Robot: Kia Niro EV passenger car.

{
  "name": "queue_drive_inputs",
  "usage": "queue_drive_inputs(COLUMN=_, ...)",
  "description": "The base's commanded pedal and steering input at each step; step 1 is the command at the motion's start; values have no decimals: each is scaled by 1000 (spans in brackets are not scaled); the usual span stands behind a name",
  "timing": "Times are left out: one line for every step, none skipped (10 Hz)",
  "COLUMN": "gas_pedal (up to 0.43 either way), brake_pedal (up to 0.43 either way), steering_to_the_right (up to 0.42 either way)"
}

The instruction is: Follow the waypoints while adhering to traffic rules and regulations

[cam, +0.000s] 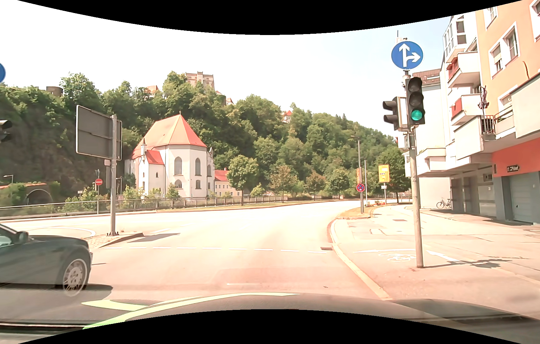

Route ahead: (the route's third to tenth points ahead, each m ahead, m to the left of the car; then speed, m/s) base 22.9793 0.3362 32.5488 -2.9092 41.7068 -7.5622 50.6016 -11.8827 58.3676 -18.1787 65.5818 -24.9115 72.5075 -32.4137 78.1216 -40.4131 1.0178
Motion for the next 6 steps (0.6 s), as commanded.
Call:
queue_drive_inputs(gas_pedal=220, brake_pedal=0, steering_to_the_right=33)
queue_drive_inputs(gas_pedal=220, brake_pedal=0, steering_to_the_right=31)
queue_drive_inputs(gas_pedal=228, brake_pedal=0, steering_to_the_right=28)
queue_drive_inputs(gas_pedal=248, brake_pedal=0, steering_to_the_right=25)
queue_drive_inputs(gas_pedal=248, brake_pedal=0, steering_to_the_right=19)
queue_drive_inputs(gas_pedal=260, brake_pedal=0, steering_to_the_right=15)
